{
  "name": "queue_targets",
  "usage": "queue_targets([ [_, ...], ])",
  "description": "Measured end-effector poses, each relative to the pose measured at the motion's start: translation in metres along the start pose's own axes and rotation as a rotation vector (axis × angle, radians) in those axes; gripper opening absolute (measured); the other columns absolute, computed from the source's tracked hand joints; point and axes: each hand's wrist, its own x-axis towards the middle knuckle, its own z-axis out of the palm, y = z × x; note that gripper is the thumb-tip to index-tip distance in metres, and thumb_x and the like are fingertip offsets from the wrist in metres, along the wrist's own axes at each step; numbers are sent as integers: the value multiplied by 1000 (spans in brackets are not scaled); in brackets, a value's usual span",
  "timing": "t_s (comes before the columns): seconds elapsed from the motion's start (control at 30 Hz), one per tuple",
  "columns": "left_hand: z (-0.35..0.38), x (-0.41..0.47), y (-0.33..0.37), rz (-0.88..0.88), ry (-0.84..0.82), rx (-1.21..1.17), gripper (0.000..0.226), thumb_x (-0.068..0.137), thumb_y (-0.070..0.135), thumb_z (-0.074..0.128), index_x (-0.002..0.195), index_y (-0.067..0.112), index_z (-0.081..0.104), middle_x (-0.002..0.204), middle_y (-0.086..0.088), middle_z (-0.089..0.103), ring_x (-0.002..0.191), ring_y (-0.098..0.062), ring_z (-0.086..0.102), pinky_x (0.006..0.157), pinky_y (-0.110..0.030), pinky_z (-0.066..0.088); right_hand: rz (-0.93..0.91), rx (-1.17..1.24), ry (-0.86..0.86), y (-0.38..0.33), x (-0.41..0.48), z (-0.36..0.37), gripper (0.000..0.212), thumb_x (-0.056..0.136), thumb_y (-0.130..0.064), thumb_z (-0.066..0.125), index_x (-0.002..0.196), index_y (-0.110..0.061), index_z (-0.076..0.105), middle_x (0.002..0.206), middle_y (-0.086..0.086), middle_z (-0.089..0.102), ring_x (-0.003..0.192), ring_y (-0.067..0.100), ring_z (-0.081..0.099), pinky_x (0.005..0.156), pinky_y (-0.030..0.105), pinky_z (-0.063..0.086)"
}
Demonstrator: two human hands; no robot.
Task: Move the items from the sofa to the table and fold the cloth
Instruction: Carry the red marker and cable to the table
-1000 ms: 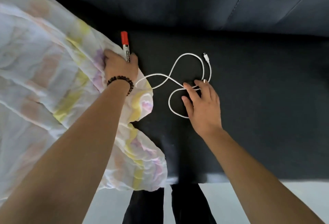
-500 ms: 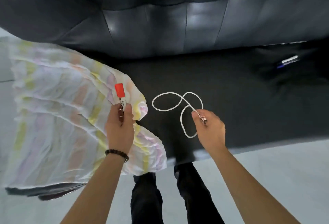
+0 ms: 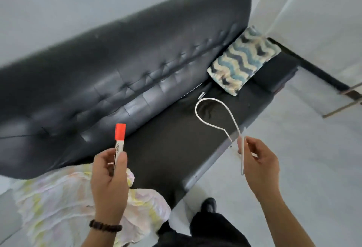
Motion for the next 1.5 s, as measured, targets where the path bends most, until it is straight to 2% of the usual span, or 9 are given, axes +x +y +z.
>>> queue_targets([
  [0.07,21,-9,21,68,-84,2,3,95,17,56,98,18,56,75,-7,55,51,-5,50,45,-15,43,8,72,112,-2,-6,-50,13,94,-39,62,87,-32,70,74,-17,67,63,1,59,58,19,43],
  [0.13,52,-19,38,132,-154,17,8,94,21,58,96,28,57,81,-6,59,65,-14,53,60,-27,49,31,167,235,4,-8,-99,14,93,-35,63,85,-27,70,70,-12,66,57,0,56,50,12,43],
  [0.23,111,-45,63,198,-266,28,16,93,22,61,93,38,59,93,-3,64,79,-20,57,76,-39,47,100,326,407,33,-8,-166,16,91,-39,66,86,-24,71,72,-6,68,68,9,60,56,15,48],
  [0.47,282,-147,84,328,-491,44,16,92,19,61,97,34,57,98,-4,65,83,-23,60,68,-15,47,239,424,573,133,6,-300,21,91,-39,65,95,-18,67,82,5,70,72,10,67,75,39,53],
  [0.57,353,-199,95,346,-576,31,15,92,17,62,102,28,58,98,-6,65,78,-9,59,64,-7,45,290,424,641,168,22,-360,23,91,-40,65,96,-18,67,81,4,70,77,13,68,73,44,53],
  [0.67,412,-247,119,431,-663,63,18,91,15,61,109,15,55,91,9,59,71,9,56,64,-2,43,309,423,697,188,43,-421,21,91,-41,65,99,-22,66,82,4,70,78,18,67,74,43,54],
  [0.97,623,-324,122,413,-819,147,21,91,15,62,110,16,53,91,11,57,71,10,56,61,-3,44,403,430,782,287,164,-552,11,93,-30,66,101,-23,66,79,5,69,73,9,66,73,38,54],
  [1.2,865,-395,167,391,-1001,168,19,90,23,62,107,20,53,92,6,60,72,-8,55,56,-6,45,501,360,915,348,290,-694,20,95,-24,62,110,-12,64,86,14,68,62,-3,61,49,9,45],
  [1.5,1136,-541,275,552,-1252,77,15,92,16,62,104,14,54,84,8,57,61,5,52,51,-8,42,439,438,1284,398,410,-884,21,92,-34,65,109,-22,65,80,3,71,77,12,67,69,26,55],
])
